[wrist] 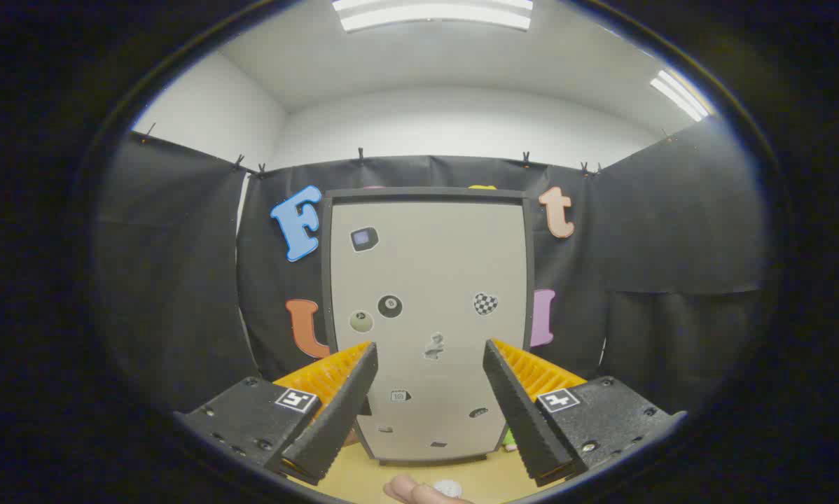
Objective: Open the shoe cabinet door, grab the shoes and put them into the shoe cabinet, then close the shoe cabinet door.
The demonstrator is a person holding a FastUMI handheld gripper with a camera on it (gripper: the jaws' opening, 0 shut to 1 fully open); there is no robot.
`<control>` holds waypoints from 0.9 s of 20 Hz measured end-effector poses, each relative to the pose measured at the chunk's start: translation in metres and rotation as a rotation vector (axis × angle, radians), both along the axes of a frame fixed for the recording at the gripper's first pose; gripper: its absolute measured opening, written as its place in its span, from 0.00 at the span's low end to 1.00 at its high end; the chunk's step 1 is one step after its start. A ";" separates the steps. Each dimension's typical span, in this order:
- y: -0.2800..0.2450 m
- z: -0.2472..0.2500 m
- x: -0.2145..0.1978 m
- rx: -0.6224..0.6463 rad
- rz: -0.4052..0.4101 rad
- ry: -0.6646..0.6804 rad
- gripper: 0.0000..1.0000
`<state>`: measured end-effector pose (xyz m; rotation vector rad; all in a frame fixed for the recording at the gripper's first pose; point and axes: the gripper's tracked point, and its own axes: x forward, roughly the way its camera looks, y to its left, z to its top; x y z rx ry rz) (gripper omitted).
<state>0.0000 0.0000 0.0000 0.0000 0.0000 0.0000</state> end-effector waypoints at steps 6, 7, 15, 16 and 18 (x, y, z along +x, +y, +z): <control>0.004 -0.018 0.010 0.000 0.002 0.032 0.99; 0.006 -0.021 0.013 -0.001 0.008 0.039 0.99; 0.018 -0.042 0.030 -0.014 0.038 0.054 0.99; 0.022 -0.047 0.036 -0.023 0.045 0.060 0.99; 0.032 -0.062 0.048 -0.048 0.059 0.077 0.99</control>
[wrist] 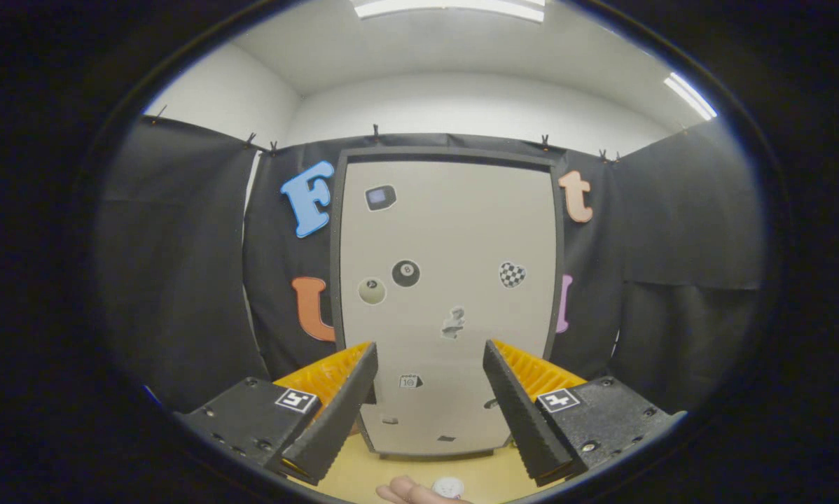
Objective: Open the shoe cabinet door, grab the shoes and put them into the shoe cabinet, then close the shoe cabinet door.
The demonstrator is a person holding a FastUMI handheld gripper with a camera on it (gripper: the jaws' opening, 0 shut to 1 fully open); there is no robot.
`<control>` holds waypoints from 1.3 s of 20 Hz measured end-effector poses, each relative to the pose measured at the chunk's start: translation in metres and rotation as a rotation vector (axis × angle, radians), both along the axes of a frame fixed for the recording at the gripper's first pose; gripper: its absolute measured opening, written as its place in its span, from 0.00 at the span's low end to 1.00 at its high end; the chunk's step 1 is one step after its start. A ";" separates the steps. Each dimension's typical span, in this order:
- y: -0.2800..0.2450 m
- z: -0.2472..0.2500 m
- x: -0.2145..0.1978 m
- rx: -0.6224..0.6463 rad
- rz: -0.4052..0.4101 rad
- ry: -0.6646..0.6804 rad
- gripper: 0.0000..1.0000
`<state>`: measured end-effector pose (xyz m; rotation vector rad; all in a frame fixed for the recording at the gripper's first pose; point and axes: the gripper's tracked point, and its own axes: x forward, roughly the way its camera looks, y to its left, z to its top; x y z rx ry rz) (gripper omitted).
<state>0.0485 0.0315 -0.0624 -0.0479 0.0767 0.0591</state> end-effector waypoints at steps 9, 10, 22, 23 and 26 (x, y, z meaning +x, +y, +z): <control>0.075 -0.101 0.089 0.008 0.103 0.157 0.99; 0.086 -0.108 0.098 0.023 0.126 0.176 0.99; 0.105 -0.151 0.164 0.058 0.104 0.257 0.65; 0.101 -0.150 0.161 0.039 0.086 0.255 0.52; 0.101 -0.154 0.162 -0.015 0.064 0.228 0.38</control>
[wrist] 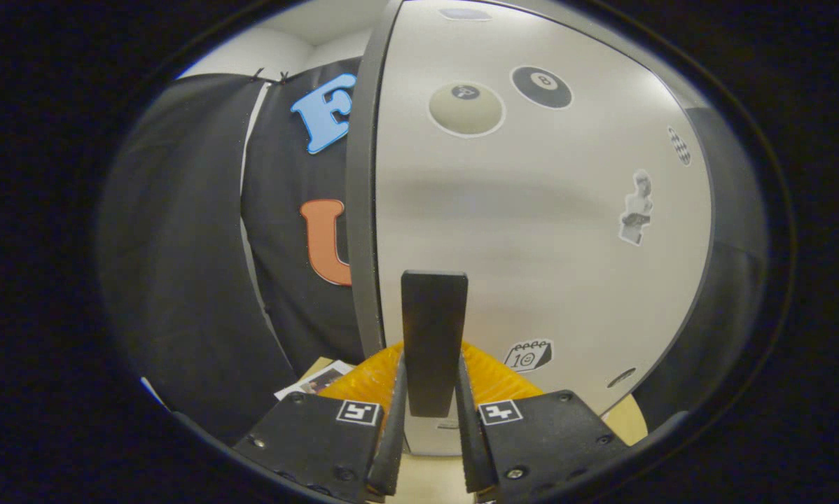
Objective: Open the shoe cabinet door, grab the shoes and put them into the shoe cabinet, then close the shoe cabinet door.
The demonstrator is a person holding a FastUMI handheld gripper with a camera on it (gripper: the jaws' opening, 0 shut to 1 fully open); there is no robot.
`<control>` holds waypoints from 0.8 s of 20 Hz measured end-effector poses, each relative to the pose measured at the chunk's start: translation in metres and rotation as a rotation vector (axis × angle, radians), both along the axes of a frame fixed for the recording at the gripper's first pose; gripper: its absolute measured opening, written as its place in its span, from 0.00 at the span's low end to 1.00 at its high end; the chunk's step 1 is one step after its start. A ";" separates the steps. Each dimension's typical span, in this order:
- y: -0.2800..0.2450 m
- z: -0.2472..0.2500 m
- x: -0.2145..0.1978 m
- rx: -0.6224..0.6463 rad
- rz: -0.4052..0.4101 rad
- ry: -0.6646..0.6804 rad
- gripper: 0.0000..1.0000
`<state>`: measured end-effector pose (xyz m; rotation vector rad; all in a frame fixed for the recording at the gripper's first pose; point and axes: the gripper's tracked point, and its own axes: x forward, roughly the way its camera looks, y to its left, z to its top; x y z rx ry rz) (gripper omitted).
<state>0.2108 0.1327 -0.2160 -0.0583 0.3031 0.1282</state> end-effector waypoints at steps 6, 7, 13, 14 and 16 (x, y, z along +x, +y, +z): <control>-0.002 0.001 -0.014 0.029 0.021 0.008 0.30; -0.002 0.002 -0.020 0.035 0.030 0.009 0.29; -0.009 0.004 -0.049 0.038 0.085 0.000 0.29; -0.011 0.005 -0.056 0.045 0.101 0.007 0.29; -0.016 0.007 -0.068 0.036 0.138 0.009 0.29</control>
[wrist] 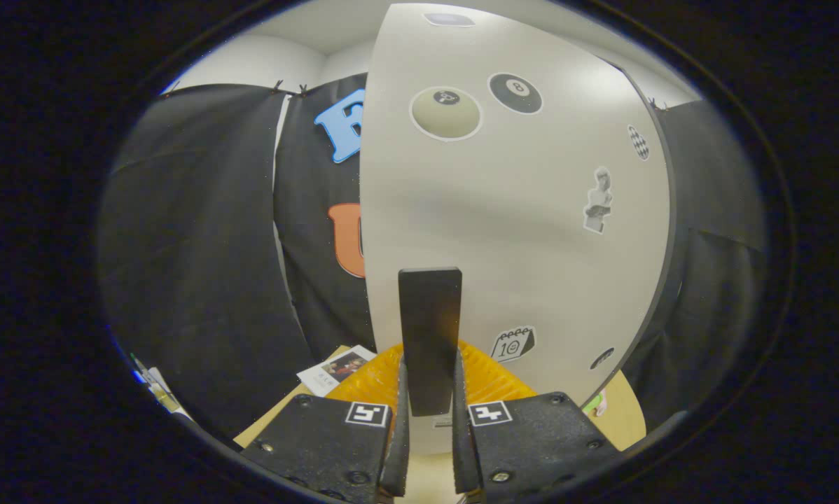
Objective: Open the shoe cabinet door, grab the shoes and put them into the shoe cabinet, then close the shoe cabinet door.
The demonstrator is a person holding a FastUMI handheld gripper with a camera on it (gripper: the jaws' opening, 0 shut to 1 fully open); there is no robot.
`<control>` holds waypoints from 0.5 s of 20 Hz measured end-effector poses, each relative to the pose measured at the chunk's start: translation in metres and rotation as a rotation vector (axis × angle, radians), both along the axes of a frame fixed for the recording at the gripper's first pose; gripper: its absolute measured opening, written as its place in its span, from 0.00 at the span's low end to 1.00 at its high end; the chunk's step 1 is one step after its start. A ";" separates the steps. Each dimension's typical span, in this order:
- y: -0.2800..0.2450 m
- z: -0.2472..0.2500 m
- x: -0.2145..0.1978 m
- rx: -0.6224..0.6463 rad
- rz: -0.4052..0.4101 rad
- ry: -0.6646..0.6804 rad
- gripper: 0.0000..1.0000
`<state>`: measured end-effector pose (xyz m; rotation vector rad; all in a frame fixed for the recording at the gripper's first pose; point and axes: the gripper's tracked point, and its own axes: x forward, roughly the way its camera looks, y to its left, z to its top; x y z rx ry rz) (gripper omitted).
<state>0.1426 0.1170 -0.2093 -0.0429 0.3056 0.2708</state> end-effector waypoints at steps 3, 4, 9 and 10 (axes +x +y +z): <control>-0.010 -0.001 -0.009 -0.024 0.050 -0.003 0.28; -0.014 0.000 -0.013 -0.025 0.061 0.001 0.28; -0.037 -0.001 -0.028 -0.022 0.106 -0.006 0.28; -0.043 -0.001 -0.032 -0.018 0.116 -0.007 0.27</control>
